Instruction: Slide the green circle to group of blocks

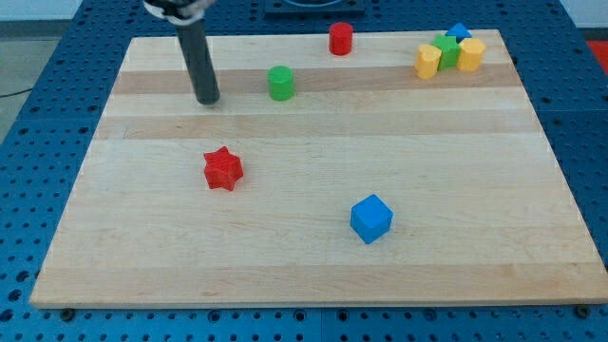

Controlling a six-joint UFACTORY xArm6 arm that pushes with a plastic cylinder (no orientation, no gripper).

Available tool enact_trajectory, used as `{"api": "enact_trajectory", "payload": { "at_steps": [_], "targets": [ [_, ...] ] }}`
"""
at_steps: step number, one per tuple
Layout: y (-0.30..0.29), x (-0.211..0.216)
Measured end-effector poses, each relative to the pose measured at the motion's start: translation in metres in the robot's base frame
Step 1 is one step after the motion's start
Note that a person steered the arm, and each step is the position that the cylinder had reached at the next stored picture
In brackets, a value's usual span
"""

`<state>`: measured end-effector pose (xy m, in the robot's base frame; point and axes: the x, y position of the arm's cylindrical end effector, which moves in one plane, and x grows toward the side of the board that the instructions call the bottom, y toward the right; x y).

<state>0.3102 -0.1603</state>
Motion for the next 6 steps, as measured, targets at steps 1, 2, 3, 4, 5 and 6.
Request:
{"api": "enact_trajectory", "payload": {
  "at_steps": [1, 2, 3, 4, 5, 6],
  "targets": [
    [0.078, -0.031],
    [0.137, 0.013],
    [0.145, 0.032],
    [0.108, 0.044],
    [0.116, 0.07],
    [0.197, 0.074]
  ]
}}
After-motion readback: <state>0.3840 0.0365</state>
